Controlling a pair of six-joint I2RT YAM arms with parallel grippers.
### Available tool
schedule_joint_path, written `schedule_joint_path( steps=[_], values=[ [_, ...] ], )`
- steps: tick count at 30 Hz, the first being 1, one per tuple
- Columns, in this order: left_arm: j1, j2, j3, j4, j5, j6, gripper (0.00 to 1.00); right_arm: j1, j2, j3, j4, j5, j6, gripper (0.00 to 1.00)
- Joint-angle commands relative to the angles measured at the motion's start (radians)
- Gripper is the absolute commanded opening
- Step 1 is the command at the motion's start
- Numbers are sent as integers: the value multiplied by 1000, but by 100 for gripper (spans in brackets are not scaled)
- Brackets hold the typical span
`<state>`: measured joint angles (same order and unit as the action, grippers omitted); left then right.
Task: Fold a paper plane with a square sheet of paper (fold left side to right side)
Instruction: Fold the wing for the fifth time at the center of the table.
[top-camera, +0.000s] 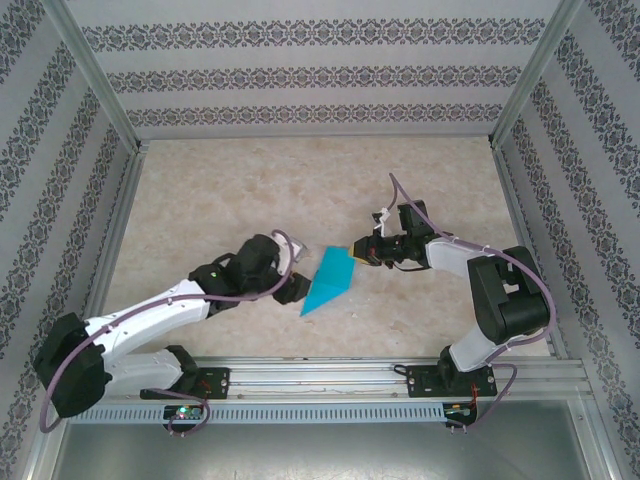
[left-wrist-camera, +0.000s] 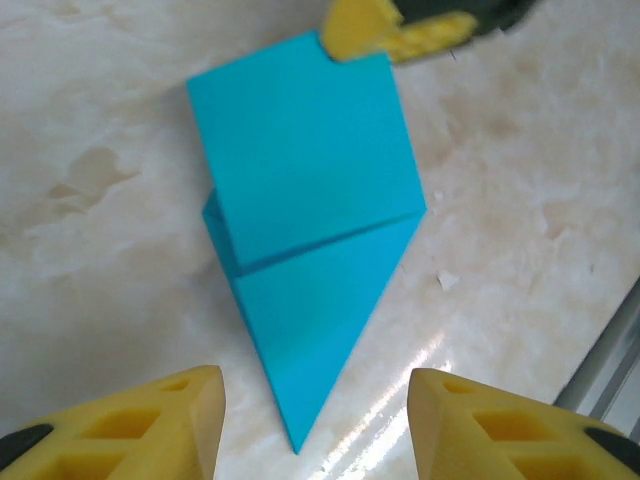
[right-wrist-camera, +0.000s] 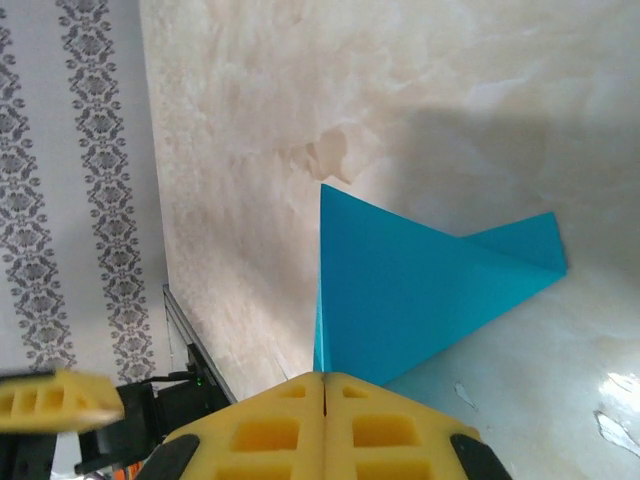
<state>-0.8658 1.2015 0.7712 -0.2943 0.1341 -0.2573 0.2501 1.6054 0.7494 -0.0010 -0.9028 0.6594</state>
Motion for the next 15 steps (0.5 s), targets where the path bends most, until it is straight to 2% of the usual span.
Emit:
schedule_joint_path(
  steps=[1, 6, 11, 15],
  values=[
    [-114, 88, 81, -146, -206, 59, 51, -11, 10, 40, -70, 18, 32, 0],
    [-263, 300, 221, -222, -388, 35, 54, -19, 20, 50, -79, 22, 45, 0],
    [-331, 505, 363, -321, -509, -17, 56, -22, 32, 48, -78, 24, 48, 0],
    [-351, 614, 442, -379, -569, -51, 56, -26, 40, 47, -77, 26, 49, 0]
  ],
)
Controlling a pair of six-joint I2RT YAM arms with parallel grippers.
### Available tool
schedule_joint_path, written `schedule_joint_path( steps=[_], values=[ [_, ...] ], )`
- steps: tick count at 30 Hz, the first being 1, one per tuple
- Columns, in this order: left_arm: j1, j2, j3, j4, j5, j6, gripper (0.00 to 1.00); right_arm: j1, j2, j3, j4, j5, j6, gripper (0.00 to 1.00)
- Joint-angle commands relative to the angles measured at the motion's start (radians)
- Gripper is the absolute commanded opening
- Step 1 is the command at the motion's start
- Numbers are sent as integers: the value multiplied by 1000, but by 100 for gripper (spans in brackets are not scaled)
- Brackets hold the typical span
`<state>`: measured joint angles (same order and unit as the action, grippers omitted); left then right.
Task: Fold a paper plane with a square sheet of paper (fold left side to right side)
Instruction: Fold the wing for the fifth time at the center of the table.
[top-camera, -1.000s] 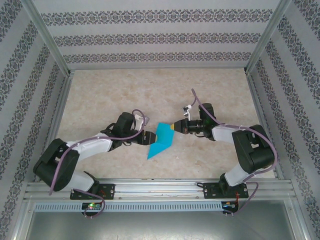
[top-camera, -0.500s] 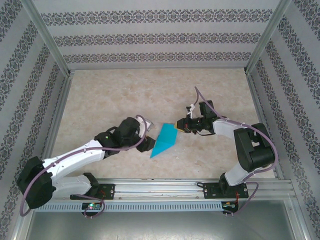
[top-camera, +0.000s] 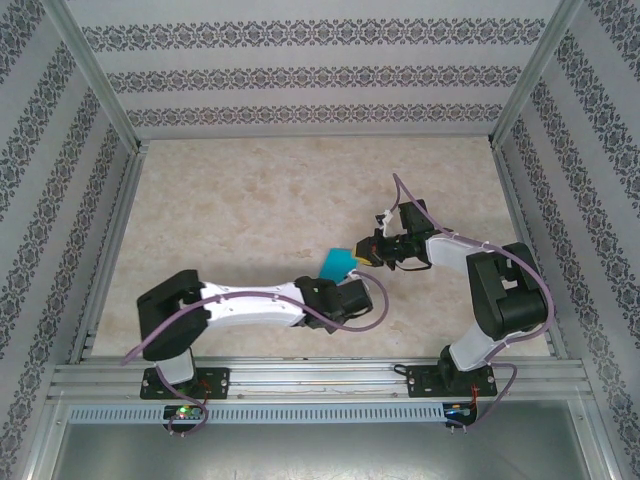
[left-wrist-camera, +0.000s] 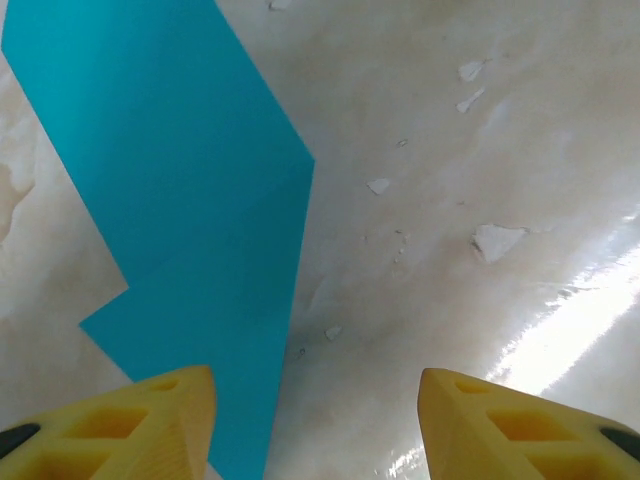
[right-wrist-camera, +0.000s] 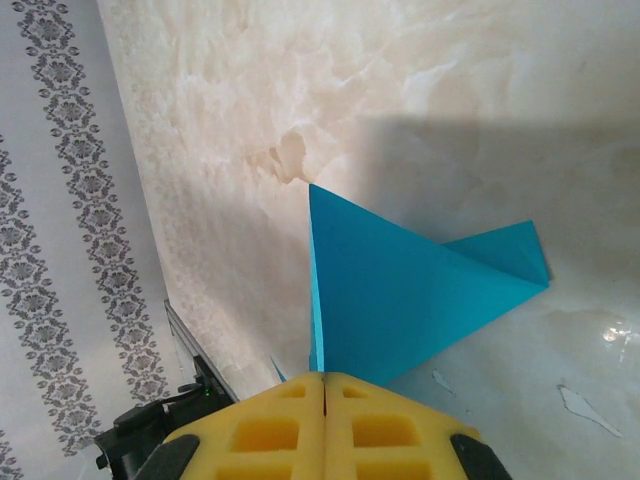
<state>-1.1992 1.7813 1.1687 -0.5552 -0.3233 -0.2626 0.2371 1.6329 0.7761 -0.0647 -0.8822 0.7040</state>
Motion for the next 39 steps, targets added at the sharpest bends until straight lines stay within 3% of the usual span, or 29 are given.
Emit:
schedule_joint_path(
  steps=[1, 9, 17, 28, 39],
  values=[
    [-19, 50, 53, -126, -123, -50, 56, -12, 14, 20, -14, 6, 5, 0],
    [-19, 94, 63, -136, -178, -74, 56, -14, 23, 23, -12, 6, 4, 0],
    [-17, 127, 63, -145, -204, -82, 45, -13, 39, 25, -12, 8, 0, 0],
    [-14, 152, 61, -133, -195, -81, 50, -14, 45, 21, -12, 9, 0, 0],
    [-10, 150, 56, -133, -197, -86, 29, -14, 52, 18, -15, 22, -6, 0]
  ],
)
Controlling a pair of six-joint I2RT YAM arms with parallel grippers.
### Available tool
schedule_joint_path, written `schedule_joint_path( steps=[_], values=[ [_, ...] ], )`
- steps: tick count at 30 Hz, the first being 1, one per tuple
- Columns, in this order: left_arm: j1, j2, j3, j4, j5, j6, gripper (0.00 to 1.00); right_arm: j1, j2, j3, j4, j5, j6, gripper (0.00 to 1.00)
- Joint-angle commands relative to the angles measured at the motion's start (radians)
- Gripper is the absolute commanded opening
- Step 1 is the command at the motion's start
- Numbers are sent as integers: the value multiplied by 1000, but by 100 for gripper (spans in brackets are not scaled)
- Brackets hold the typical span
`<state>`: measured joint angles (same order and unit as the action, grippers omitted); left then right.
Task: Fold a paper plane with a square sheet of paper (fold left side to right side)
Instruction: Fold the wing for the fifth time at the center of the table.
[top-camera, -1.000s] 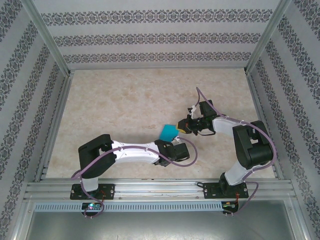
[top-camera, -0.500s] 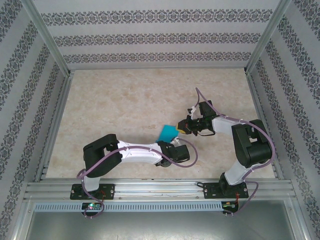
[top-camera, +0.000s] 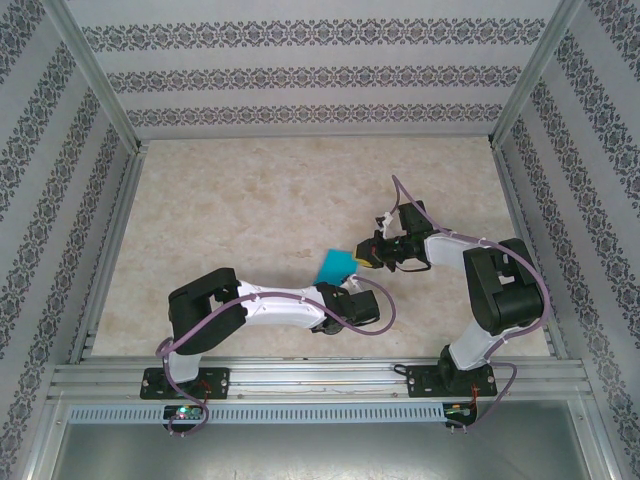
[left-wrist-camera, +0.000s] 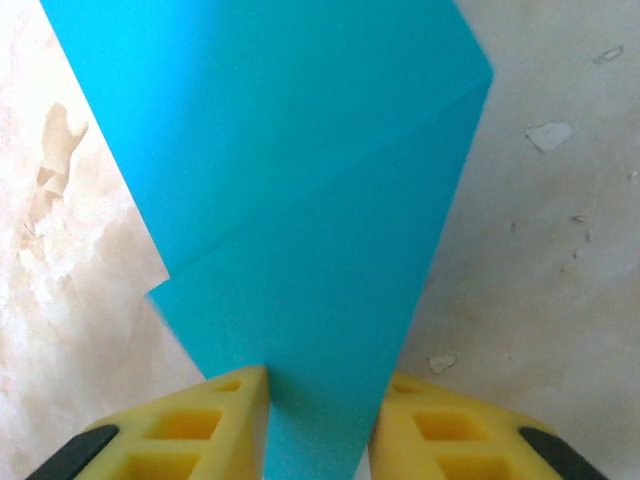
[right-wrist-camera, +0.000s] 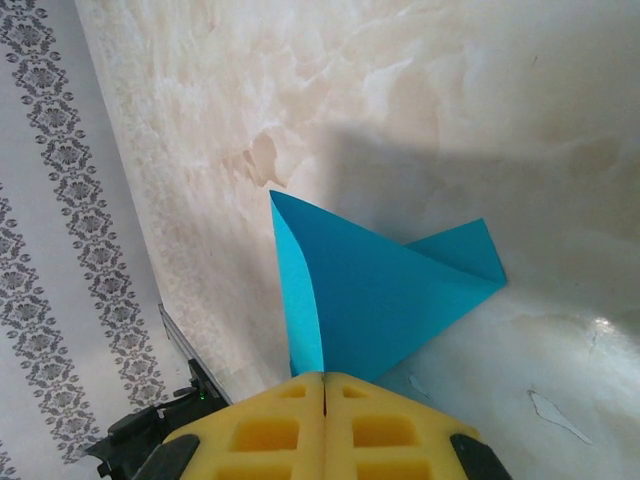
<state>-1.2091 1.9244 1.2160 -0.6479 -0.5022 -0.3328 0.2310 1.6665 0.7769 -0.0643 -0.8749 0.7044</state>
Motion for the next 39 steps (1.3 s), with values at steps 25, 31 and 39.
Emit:
schedule_joint_path(
  steps=[25, 31, 39],
  values=[
    [53, -75, -24, 12, 144, -17, 0, -99, -101, -25, -97, 178, -115, 30],
    [99, -85, -16, 25, 302, -19, 0, -171, -255, -89, -153, 262, -172, 39],
    [195, -101, -26, 70, 525, -73, 0, -180, -368, -177, -153, 276, -205, 40]
  ],
)
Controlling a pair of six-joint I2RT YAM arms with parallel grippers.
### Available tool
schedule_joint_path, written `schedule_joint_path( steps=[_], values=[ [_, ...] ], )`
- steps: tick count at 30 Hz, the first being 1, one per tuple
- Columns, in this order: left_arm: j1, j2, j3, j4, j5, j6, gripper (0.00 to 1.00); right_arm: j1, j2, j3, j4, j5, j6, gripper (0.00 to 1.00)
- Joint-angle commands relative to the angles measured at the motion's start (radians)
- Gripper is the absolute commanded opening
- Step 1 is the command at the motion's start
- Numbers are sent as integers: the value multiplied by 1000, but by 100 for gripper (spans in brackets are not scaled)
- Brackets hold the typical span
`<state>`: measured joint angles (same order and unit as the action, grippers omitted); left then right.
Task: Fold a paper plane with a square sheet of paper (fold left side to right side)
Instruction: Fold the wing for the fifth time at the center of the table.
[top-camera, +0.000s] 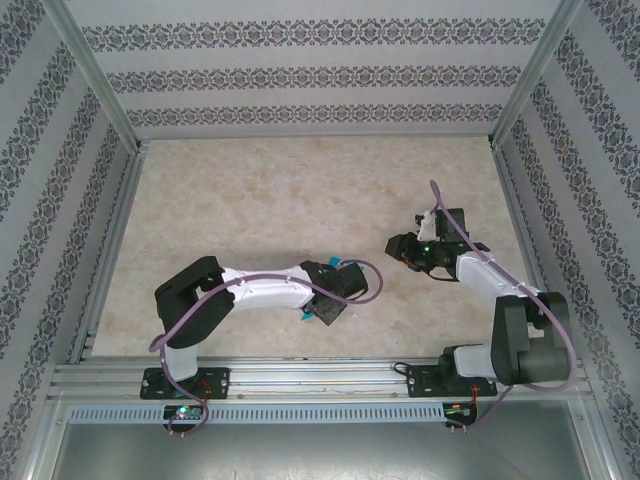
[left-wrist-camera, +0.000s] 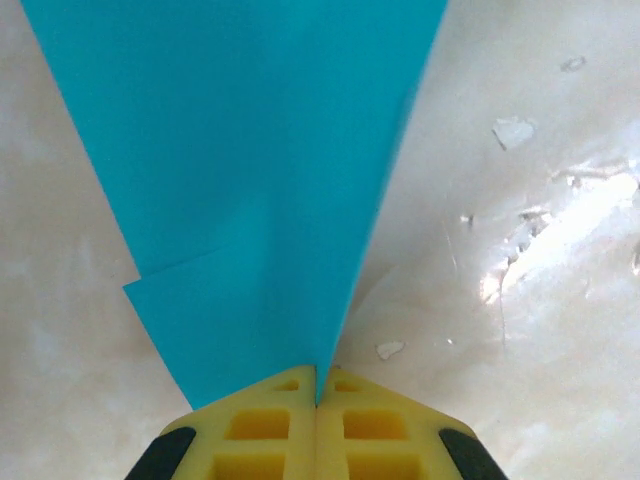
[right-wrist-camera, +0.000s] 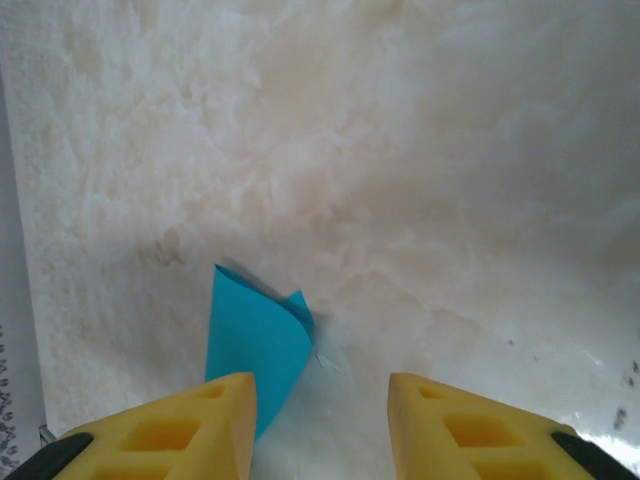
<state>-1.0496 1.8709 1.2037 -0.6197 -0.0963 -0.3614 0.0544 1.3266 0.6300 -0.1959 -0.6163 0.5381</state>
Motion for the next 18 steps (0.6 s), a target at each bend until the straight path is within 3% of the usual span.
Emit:
schedule_joint_path(
  steps=[1, 10, 18],
  values=[
    [49, -55, -21, 58, 158, -51, 0, -3, -37, -41, -17, 10, -41, 40],
    [153, -74, -75, 185, 417, -134, 0, 11, -69, -136, 63, -55, -47, 41],
    [232, -91, -165, 381, 595, -238, 0, 87, -64, -188, 152, -51, -10, 43]
  ],
)
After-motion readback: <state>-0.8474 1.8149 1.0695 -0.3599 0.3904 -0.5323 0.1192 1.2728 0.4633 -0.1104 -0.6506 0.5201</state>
